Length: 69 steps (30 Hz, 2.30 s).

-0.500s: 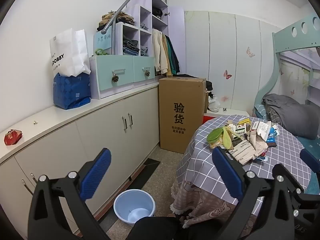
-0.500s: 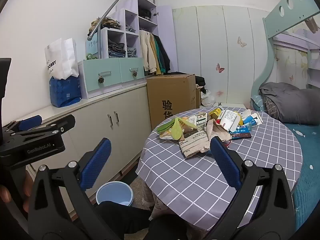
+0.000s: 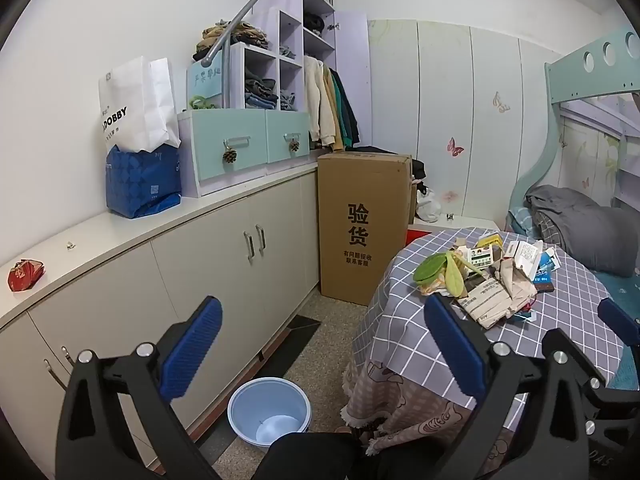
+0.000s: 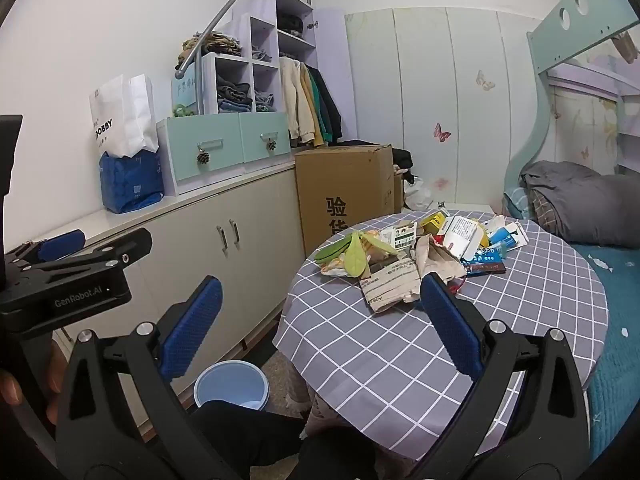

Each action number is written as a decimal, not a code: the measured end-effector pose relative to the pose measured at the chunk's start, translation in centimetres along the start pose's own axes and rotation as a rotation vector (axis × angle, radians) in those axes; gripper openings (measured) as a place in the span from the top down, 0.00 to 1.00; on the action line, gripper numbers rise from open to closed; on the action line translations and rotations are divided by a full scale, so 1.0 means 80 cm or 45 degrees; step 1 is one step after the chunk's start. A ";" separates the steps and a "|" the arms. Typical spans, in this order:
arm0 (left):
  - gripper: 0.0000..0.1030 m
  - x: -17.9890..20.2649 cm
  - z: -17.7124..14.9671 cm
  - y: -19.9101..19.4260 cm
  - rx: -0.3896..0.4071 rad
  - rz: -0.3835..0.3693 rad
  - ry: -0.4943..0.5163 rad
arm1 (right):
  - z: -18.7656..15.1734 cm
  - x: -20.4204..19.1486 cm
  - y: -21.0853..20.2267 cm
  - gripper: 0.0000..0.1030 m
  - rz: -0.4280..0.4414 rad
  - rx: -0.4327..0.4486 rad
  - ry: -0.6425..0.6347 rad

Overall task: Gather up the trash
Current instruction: 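Move both tools toward the trash pile on the table, then grasp the green leaf plush with the left tool while the right tool grasps the orange-printed bag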

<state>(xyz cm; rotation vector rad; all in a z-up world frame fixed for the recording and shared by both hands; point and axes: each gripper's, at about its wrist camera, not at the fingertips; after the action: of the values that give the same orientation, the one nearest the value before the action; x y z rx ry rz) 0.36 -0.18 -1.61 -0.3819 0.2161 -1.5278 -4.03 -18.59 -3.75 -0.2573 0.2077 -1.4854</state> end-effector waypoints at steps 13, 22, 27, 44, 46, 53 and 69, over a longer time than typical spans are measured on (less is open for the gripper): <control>0.04 0.002 -0.003 0.001 -0.004 0.003 0.005 | -0.006 -0.003 0.009 0.06 0.006 -0.010 0.006; 0.04 0.005 -0.008 0.004 -0.017 0.004 0.016 | -0.010 -0.003 0.008 0.06 0.006 -0.029 0.019; 0.04 0.007 -0.009 0.012 -0.051 -0.007 0.018 | -0.014 0.002 0.013 0.06 -0.001 -0.050 0.041; 0.04 0.075 -0.019 0.148 -0.398 -0.259 0.089 | -0.037 0.093 0.100 0.06 -0.140 -0.258 0.279; 0.04 0.091 -0.015 0.165 -0.401 -0.264 0.126 | -0.033 0.102 0.113 0.06 -0.161 -0.264 0.273; 0.04 0.140 0.016 0.232 -0.422 -0.395 0.146 | -0.010 0.133 0.162 0.06 -0.210 -0.264 0.253; 0.71 0.174 0.012 0.366 -0.712 -0.570 0.046 | 0.028 0.166 0.257 0.06 -0.175 -0.318 0.237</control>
<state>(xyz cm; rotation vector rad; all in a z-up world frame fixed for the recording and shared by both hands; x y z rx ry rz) 28.41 -13.89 -10.26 -0.8909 0.6243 -1.9035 17.18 -30.37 -7.43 -0.3390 0.5360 -1.6211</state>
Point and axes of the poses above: each gripper's, at about its wrist camera, not at the fingertips, and y roughly the way its jaws point, x to its right, z to its top, and after that the axes turned 8 degrees about -y, right-handed
